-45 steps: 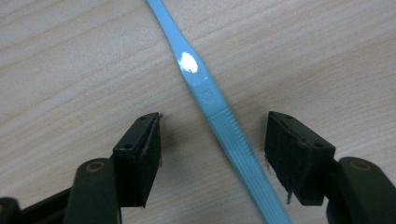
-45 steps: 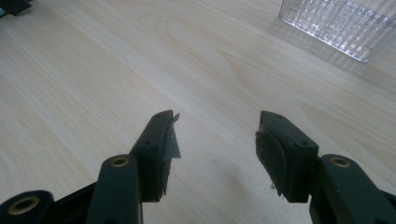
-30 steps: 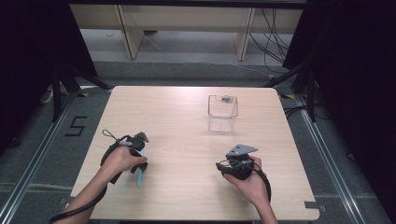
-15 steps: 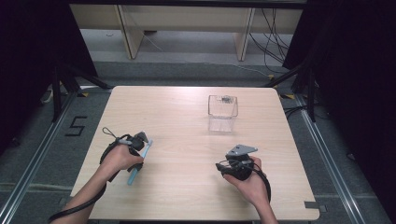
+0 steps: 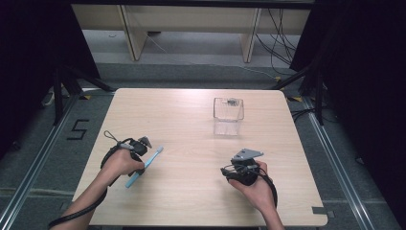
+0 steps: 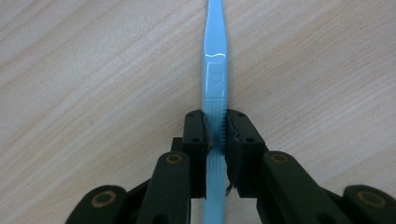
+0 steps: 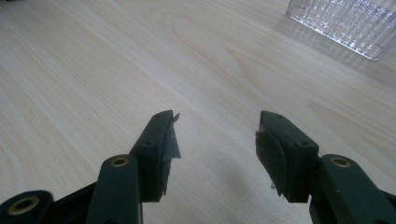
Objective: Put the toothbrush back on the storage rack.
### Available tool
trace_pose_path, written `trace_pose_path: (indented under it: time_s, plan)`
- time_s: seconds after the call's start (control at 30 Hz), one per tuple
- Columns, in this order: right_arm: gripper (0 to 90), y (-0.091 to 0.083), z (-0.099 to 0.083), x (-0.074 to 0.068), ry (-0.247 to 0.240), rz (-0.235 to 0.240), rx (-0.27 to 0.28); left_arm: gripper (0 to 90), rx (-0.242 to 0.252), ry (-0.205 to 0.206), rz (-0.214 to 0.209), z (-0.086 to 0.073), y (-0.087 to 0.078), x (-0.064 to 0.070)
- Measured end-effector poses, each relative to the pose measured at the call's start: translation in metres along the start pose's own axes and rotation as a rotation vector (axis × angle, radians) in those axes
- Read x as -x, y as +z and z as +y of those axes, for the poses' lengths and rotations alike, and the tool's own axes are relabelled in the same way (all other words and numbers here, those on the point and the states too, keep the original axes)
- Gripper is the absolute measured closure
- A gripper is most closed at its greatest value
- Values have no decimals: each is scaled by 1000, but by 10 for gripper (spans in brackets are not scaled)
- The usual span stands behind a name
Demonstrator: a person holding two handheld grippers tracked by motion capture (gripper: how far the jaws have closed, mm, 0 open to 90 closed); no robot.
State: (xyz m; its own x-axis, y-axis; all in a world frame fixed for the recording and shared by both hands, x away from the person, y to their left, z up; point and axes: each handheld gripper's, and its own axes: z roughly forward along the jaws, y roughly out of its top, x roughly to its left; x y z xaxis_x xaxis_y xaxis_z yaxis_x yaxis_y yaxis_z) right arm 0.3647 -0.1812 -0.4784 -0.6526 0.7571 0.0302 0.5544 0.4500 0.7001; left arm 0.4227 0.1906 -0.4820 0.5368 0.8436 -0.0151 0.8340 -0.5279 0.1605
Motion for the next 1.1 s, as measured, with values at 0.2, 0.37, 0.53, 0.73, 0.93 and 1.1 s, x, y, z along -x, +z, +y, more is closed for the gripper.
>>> trace_pose_path:
  time_s: [0.2, 0.37, 0.53, 0.73, 0.93, 1.1]
  plan:
    - [470, 2, -1, -1, 12, 0, -1, 780, 37, -5, -18, -4, -2, -1]
    - [468, 2, -1, 1, -27, -6, 5, 780, 50, 23, -19, -5, -6, -3]
    - [466, 2, -1, -2, 4, -7, -6, 781, 94, 39, -26, -7, -12, -4]
    - [465, 3, -1, -2, 6, 3, -2, 780, 175, 50, -33, -10, -19, -5]
    - [463, 4, -2, -3, 1, 0, -2, 781, 214, 44, -47, -13, -23, -4]
    - [462, 4, -2, -4, 13, 5, -4, 781, 262, 57, -67, -15, -25, -4]
